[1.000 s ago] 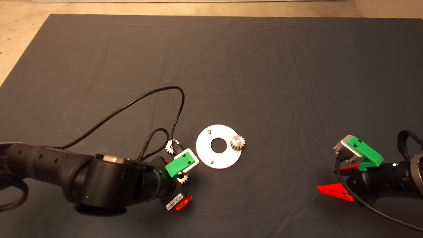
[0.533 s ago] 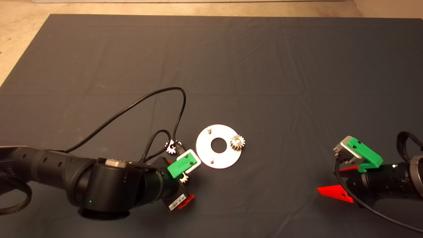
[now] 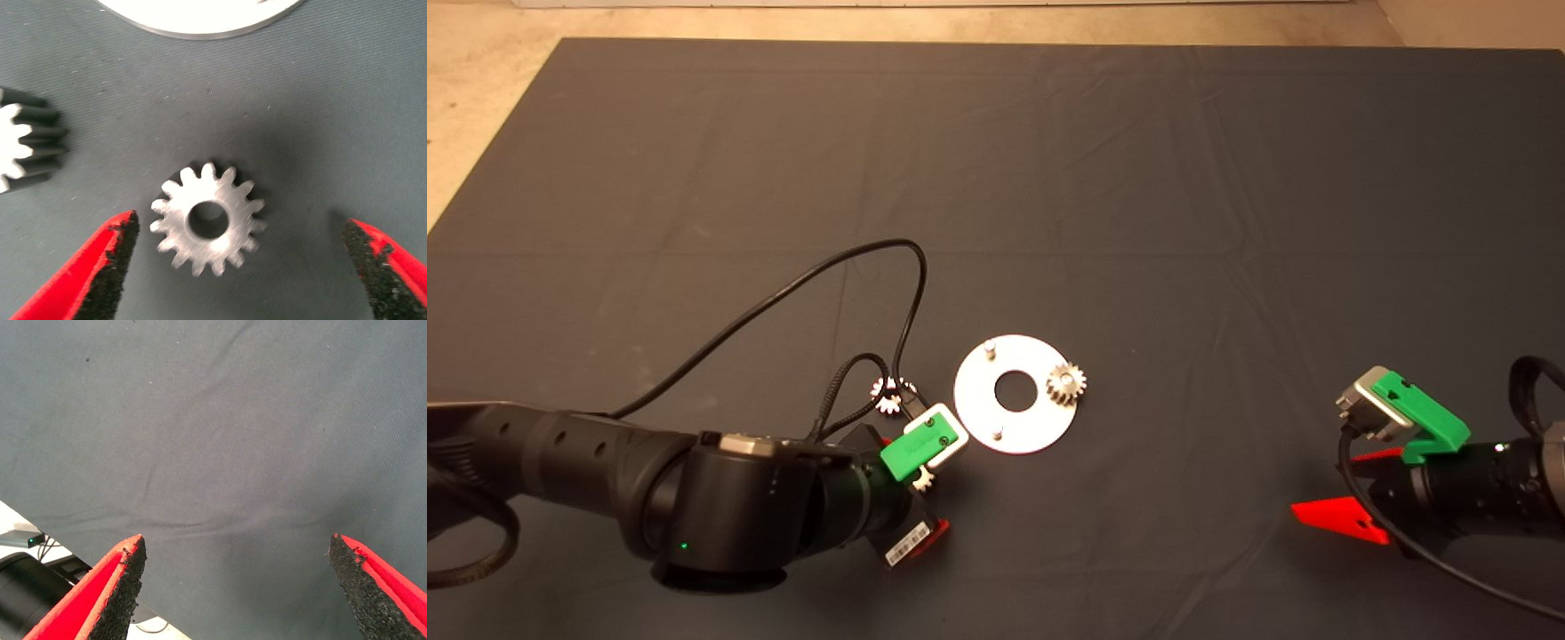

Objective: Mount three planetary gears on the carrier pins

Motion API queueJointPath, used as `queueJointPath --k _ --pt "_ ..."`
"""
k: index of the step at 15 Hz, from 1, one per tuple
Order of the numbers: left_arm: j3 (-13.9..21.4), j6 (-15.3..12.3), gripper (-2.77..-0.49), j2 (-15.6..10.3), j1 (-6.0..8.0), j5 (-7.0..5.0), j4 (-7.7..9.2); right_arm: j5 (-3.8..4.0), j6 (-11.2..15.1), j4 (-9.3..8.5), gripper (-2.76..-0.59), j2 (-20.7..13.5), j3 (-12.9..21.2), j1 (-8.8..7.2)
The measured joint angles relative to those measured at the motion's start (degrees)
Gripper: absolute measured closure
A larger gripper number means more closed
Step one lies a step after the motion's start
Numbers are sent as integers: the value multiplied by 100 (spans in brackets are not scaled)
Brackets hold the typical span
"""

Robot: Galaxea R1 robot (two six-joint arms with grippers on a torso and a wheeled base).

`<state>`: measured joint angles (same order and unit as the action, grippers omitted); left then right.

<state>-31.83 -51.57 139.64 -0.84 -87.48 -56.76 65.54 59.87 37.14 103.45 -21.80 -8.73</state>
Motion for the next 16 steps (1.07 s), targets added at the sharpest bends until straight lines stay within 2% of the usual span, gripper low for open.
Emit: queueJointPath --k 2,3,5,7,8,15,16 --pt "-6 0 -211 23 -32 2 -63 -3 0 0 -202 0 0 27" --pt "-13 0 -200 22 -50 0 -131 -3 0 0 -202 -1 0 30" --pt "-57 1 -195 43 -84 4 -178 -6 0 0 -202 -39 0 30" --pt "-69 2 -182 43 -89 0 -199 -12 0 0 -202 -63 0 30" --pt "-72 2 -181 51 -89 0 -202 -49 0 0 -202 -123 0 33" --pt "-83 1 -140 90 -89 -17 -267 -53 0 0 -202 -273 2 33" --pt "-83 0 -140 101 -91 -15 -267 -86 0 0 -202 -282 2 33"
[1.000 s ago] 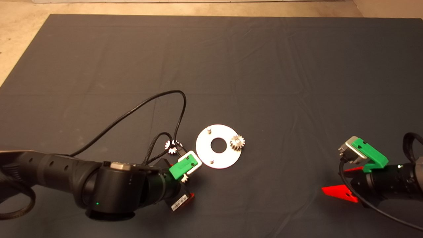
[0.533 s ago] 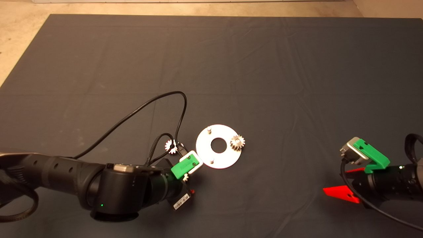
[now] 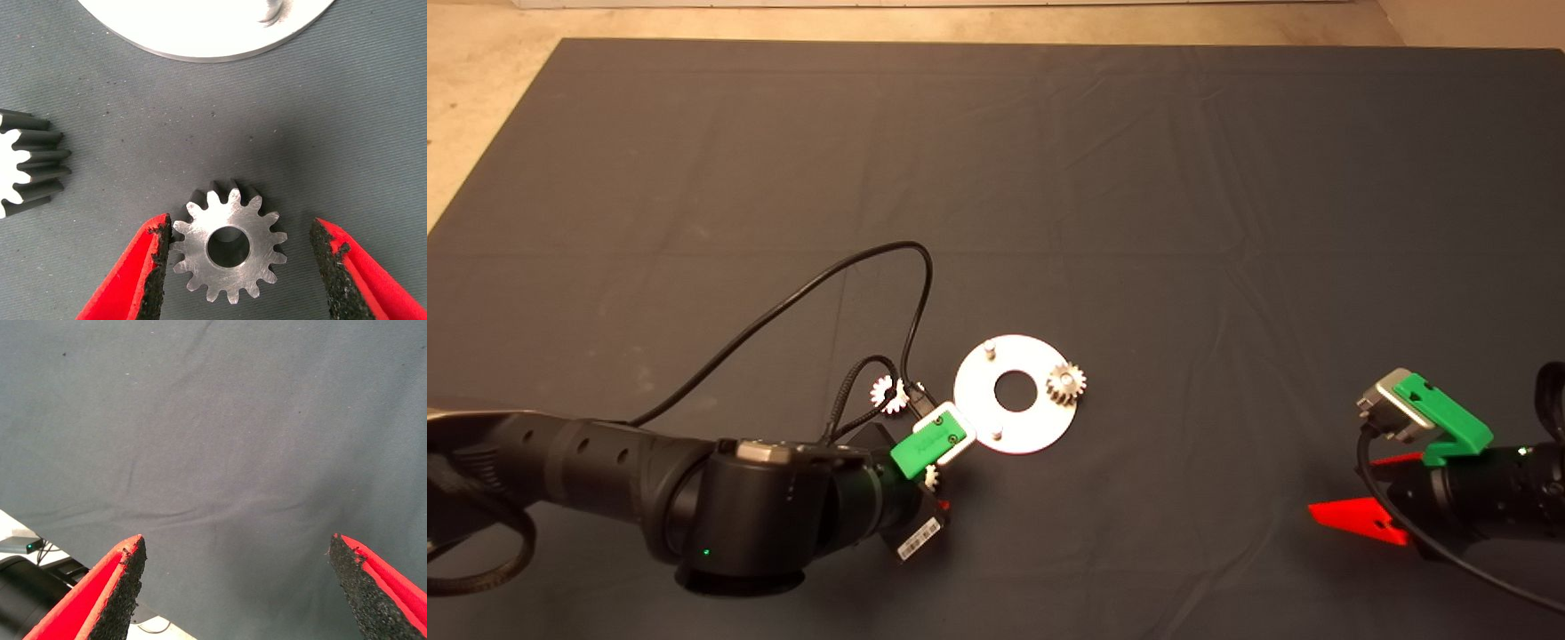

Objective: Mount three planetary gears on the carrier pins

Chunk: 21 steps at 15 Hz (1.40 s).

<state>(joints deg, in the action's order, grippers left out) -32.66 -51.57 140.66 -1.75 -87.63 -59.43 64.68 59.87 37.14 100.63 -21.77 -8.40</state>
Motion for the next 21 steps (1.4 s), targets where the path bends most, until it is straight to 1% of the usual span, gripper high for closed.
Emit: queueJointPath --k 2,5,6,7,9,11,12,14,15,17,21 --pt "0 0 -140 2 0 0 0 -35 0 0 -202 0 0 21" --pt "0 0 -140 5 0 0 0 -41 0 0 -202 -2 0 28" --pt "0 0 -131 11 0 -5 -16 -46 0 0 -202 -22 0 28" --pt "0 0 -124 15 -11 -2 -38 -49 0 0 -202 -58 0 28" --pt "0 2 -124 14 -66 -5 -85 -41 0 0 -202 -99 0 28" --pt "0 5 -124 15 -117 -2 -134 -50 0 0 -202 -99 0 28" --pt "0 5 -124 13 -149 0 -154 -80 0 0 -202 -105 0 28" --pt "0 6 -124 13 -186 -2 -167 -179 0 0 -202 -190 0 28" --pt "0 6 -114 13 -186 -2 -173 -176 0 0 -202 -236 0 28" --pt "0 9 -106 15 -188 -2 -190 -178 0 0 -202 -256 0 28" --pt "0 16 -104 15 -193 9 -212 -179 0 0 -202 -257 0 28"
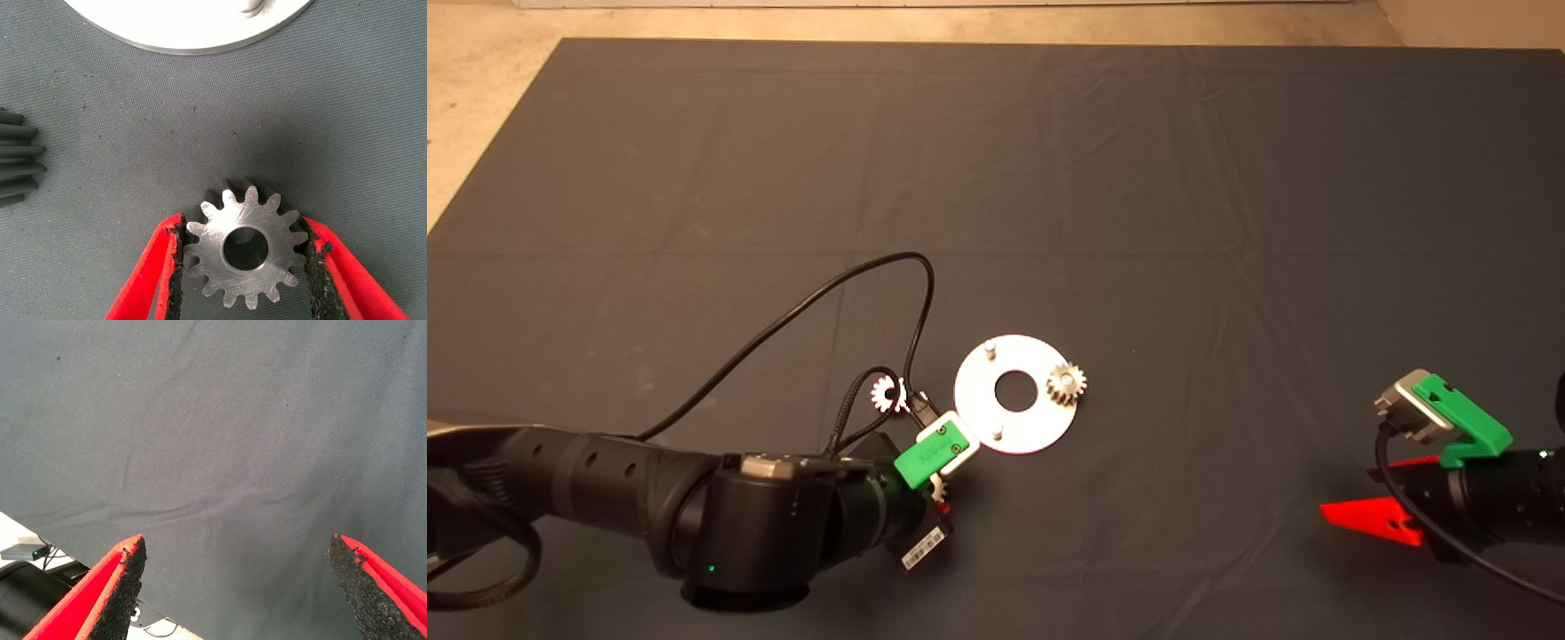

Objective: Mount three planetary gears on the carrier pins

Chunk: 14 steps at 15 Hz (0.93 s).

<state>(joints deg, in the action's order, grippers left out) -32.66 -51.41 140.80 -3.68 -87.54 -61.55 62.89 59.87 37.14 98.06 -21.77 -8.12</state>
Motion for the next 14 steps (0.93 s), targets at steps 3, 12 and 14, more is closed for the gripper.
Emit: queueJointPath --k 3,12,14 --pt "2 1 -100 0 -11 0 -24 0 0 0 -202 -27 0 0" --pt "286 76 -83 33 105 -13 26 0 -2 0 -202 -27 0 0" --pt "289 85 -83 137 314 -22 240 -2 -4 0 -202 -28 0 0"
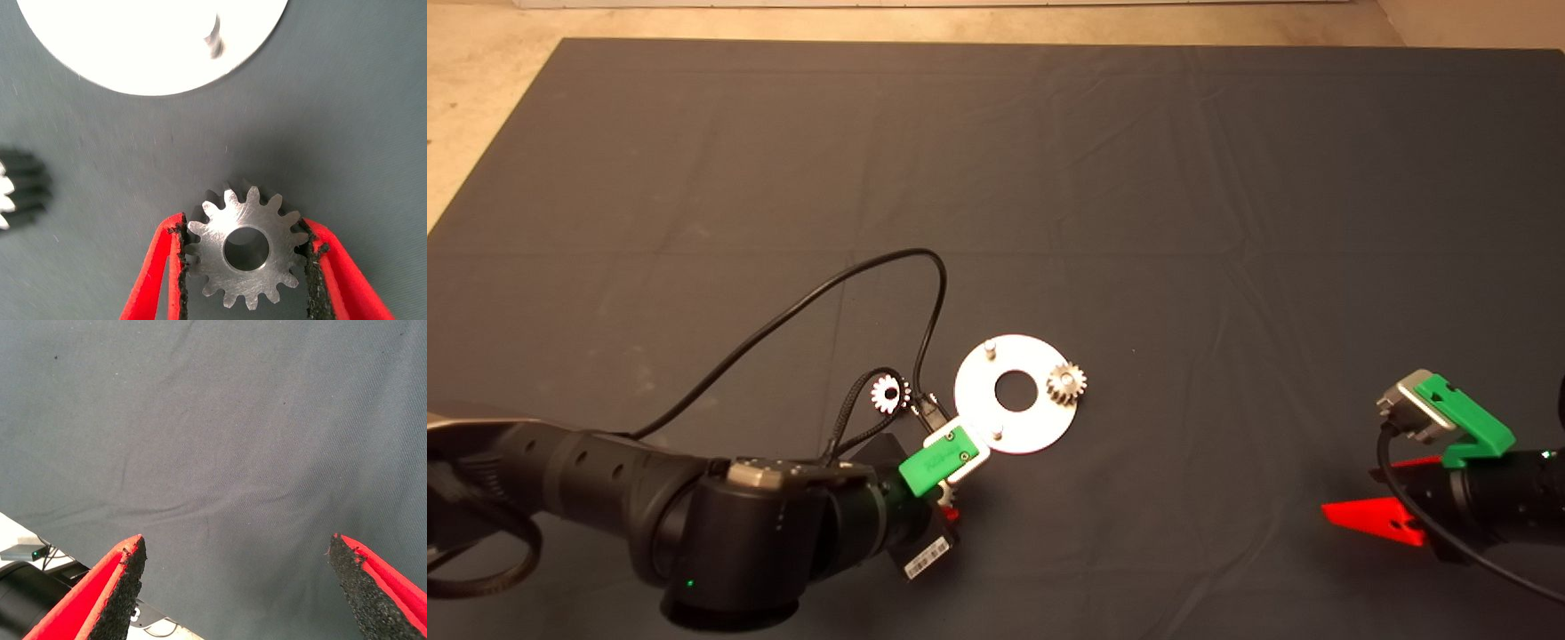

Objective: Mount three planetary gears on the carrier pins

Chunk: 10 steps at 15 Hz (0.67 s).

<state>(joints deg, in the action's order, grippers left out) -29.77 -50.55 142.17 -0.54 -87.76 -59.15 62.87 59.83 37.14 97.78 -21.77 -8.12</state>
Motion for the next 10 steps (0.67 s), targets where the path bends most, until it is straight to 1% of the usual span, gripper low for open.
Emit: queueJointPath --k 2,3,5,6,7,8,10 --pt "4 4 -82 114 158 2 215 2 -2 -1 -202 -2 0 2" --pt "4 6 -82 171 241 2 284 0 -2 0 -202 -2 0 2" --pt "1 37 -82 308 478 -5 455 -5 -10 0 -202 1 2 66" --pt "-16 59 -82 368 607 -11 550 -6 -16 0 -202 0 2 63" --pt "-68 147 -82 470 713 -13 660 -5 -16 0 -202 -2 2 66" --pt "-158 183 -82 541 771 -16 744 -6 -18 1 -202 -2 2 66" --pt "-303 246 -82 673 841 -11 855 -11 -18 1 -202 1 2 66"
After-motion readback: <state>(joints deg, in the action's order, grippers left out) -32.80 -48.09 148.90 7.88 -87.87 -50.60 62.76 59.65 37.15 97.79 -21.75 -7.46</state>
